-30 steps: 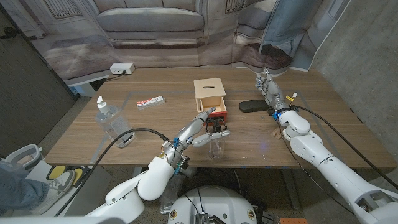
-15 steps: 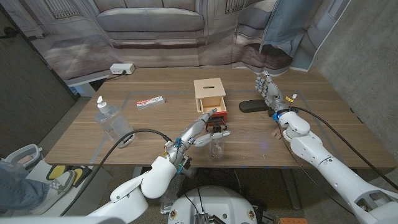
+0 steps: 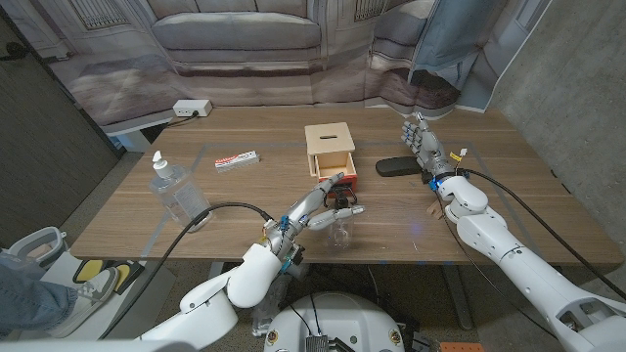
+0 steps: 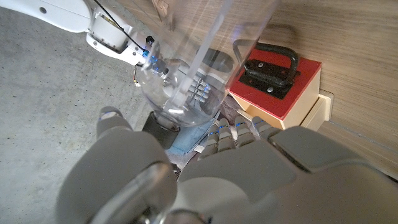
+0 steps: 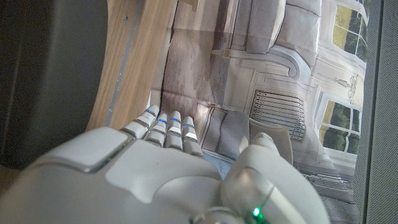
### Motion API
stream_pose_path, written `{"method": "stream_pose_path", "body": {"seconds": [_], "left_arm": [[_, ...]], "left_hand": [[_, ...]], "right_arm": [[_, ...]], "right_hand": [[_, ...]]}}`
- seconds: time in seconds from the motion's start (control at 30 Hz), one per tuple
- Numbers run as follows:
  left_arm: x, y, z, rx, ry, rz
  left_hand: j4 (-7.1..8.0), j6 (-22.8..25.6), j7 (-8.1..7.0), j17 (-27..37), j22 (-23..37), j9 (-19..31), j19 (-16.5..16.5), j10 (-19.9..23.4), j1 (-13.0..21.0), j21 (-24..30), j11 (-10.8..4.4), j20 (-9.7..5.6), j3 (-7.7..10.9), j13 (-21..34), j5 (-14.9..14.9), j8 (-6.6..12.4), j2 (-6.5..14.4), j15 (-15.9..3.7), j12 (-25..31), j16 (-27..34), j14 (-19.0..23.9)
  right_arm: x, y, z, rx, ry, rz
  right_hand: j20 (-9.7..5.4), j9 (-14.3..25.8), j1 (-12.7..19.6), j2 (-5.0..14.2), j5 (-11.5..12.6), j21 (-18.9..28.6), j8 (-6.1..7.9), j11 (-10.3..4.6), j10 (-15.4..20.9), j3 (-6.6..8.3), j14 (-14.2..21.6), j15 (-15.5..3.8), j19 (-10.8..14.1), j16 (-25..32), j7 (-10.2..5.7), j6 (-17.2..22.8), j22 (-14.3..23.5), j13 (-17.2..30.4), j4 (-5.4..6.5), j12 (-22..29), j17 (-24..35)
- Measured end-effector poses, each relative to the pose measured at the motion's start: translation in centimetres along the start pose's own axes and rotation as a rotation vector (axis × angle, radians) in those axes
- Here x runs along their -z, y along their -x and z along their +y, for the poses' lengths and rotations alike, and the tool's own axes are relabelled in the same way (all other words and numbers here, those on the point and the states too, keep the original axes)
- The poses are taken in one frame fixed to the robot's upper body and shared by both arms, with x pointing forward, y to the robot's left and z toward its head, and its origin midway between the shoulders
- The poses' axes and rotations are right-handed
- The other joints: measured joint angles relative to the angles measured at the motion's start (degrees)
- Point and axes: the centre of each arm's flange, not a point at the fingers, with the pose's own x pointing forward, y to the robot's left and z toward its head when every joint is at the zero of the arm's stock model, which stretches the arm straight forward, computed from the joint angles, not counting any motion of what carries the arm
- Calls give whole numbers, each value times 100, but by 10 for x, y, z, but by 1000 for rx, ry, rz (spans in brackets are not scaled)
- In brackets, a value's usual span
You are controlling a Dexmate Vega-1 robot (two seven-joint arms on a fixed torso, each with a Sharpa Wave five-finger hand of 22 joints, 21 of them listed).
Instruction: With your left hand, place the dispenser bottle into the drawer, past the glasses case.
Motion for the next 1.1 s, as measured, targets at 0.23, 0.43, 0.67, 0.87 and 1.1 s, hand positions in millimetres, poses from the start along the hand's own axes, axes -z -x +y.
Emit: {"method": "stream_pose_path", "body": {"seconds": [0.23, 0.43, 0.67, 0.87, 1.1], "left_arm": [[1, -8, -2, 12, -14, 8], [2, -12, -2, 22, -29, 20], [2, -17, -1, 29, -29, 23], [4, -20, -1, 36, -22, 28], [5, -24, 0, 43, -16, 26]], "left_hand": [[0, 72, -31, 0, 0, 0, 0, 16, 22, 0, -17, 0, 0, 0, 40, 0, 22, -68, 22, 0, -5], [0, 72, -31, 0, 0, 0, 0, 48, 45, 0, -47, 0, 0, 0, 40, 0, 45, -68, 22, 0, -5], [-22, 132, -51, 1, 0, -1, 22, 88, 142, 0, -88, -22, 11, 25, 66, 30, 82, -86, 22, 0, 19], [-91, 279, -48, 11, -1, -1, 245, 233, 318, 29, -149, -11, 57, 29, 66, 67, 257, -119, 90, 37, 215], [-255, 608, -114, 16, 28, -1, 754, 566, 773, 190, -193, -110, 221, 29, 106, 133, 521, -190, 162, 145, 641]], "right_arm": [[1, 1, -3, 7, -5, -3], [2, 3, -6, 16, -10, -4], [2, 3, -8, 21, -11, -4], [2, 3, -9, 23, -12, -5], [1, 3, -10, 27, -14, -6]], "right_hand": [[0, 0, 0, 0, 0, 0, 0, 0, 0, -18, 0, 0, 0, 0, 0, 0, 0, 0, -18, 0, 0], [0, 0, 0, 0, 0, 0, 0, 0, 0, -17, 0, 0, 0, 0, 0, 0, 0, 0, -17, 0, 0], [0, 0, 0, 0, 0, 0, 0, 0, 0, -17, 0, 0, 0, 0, 0, 0, 0, 0, -17, 0, 0], [0, 0, 0, 0, 0, 0, 0, 0, 0, -17, 0, 0, 0, 0, 0, 0, 0, 0, -17, 0, 0], [0, 0, 0, 0, 0, 0, 0, 0, 0, -18, 11, 11, 0, 0, 0, 0, 0, 0, -18, 0, 0]]}}
